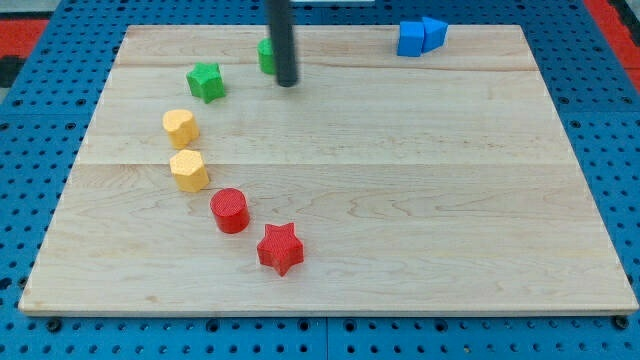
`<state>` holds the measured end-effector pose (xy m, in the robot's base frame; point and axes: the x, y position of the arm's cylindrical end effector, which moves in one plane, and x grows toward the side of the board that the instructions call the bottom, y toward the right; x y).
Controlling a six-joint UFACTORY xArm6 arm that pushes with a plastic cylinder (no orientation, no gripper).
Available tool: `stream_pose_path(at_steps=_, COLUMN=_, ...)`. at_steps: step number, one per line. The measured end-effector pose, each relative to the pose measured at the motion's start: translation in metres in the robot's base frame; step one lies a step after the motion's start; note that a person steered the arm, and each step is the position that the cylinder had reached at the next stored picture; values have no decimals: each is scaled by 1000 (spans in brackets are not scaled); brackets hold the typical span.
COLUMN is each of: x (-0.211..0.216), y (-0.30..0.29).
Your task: Move the blue blocks to the top center
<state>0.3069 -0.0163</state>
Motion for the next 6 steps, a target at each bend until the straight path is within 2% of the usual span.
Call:
stream_pose_path(at_steps=2, x=-49, y=230)
stream_pose_path(at_steps=4, x=-101, y=241)
stream_pose_path(at_steps=5, x=-114, y=242)
stream_pose_path(at_steps=6, x=-100, y=183)
